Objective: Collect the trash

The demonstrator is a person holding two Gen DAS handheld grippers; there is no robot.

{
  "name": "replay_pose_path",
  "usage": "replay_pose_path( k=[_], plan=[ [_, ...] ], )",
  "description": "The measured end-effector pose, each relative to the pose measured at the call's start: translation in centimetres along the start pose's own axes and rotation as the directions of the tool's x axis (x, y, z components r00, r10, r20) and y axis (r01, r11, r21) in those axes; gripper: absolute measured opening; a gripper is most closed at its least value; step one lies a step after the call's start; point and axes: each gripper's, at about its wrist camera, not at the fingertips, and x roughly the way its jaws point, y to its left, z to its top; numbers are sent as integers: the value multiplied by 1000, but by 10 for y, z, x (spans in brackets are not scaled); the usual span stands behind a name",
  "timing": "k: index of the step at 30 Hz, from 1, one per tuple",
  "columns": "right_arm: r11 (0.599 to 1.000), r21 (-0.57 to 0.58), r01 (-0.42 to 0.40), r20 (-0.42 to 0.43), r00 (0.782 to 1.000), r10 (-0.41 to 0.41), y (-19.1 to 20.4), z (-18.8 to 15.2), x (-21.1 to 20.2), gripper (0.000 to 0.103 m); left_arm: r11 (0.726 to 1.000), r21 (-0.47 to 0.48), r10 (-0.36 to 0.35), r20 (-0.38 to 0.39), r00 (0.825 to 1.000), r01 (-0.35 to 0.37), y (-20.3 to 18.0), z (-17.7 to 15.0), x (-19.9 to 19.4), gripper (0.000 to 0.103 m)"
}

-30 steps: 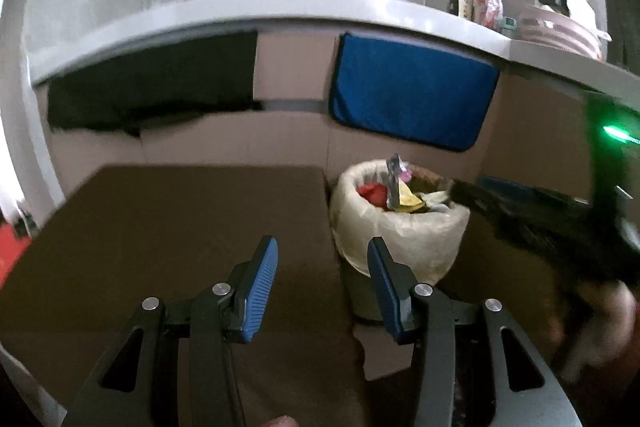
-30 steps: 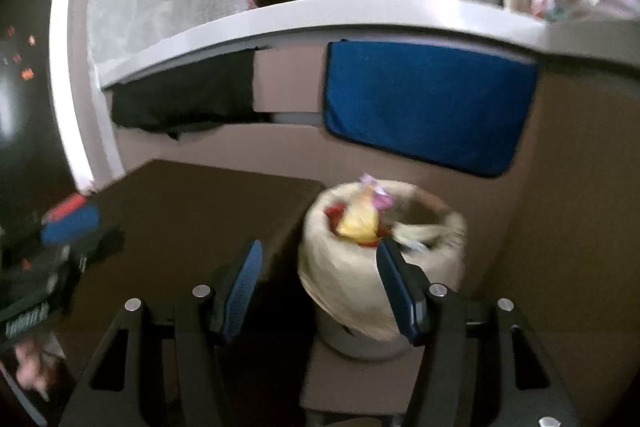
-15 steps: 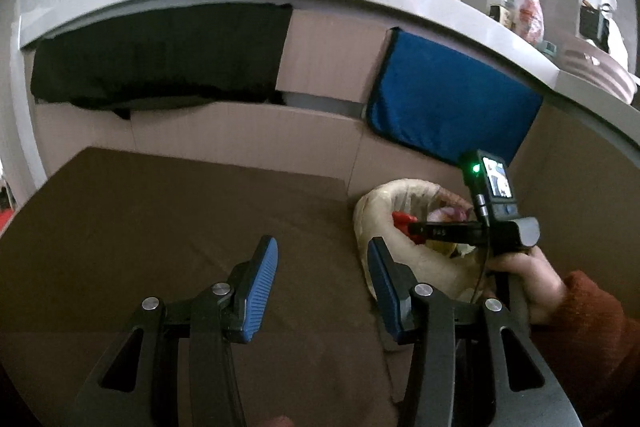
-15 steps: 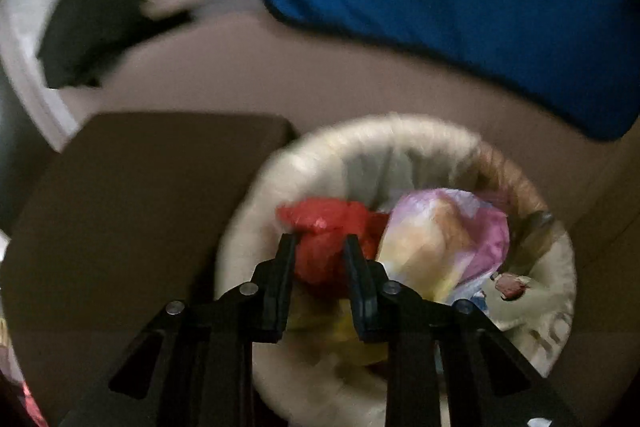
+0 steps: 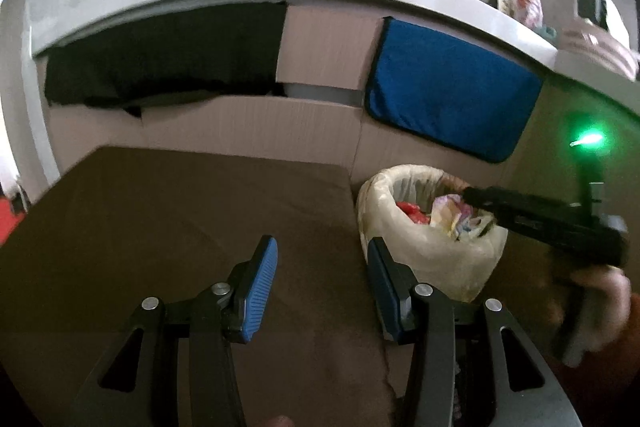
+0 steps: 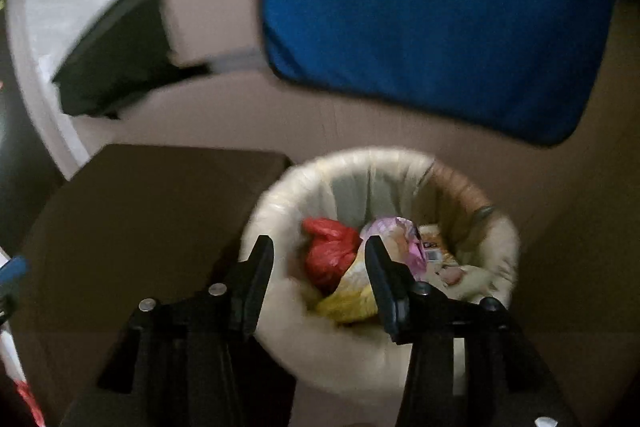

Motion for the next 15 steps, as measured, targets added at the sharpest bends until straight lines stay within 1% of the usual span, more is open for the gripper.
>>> replay_pose_path(
  k=[2,5,6,7,9,12,15],
  plan=[
    [1000,-17,-4,46,999,5,7,-8,-33,47,999,37,17,23,1000,-18,-7,-3,-15,48],
    [998,-53,15,110,994,-9,28,-32,-86,54,996,72,48,82,996,-54,-17,-10,-47,48],
    [998,-69,4,122,993,4,35,-42,-102,57,995,74,57,99,993,-65,-20,-13,-57,48],
    [997,-83,-10,119,993,20,38,-50,-111,57,994,76,69,108,992,-77,-24,-17,-66,48],
    [995,-98,-11,115,993,22,50,-67,-129,57,992,78,89,102,991,-97,-31,-24,-79,48],
    [996,-81,27,166,986,-13,61,-86,-156,57,992,64,101,99,990,-107,-34,-34,-96,48],
    [998,-44,42,208,978,-32,69,-104,-178,57,992,65,106,87,991,-112,-34,-44,-109,48]
  ],
)
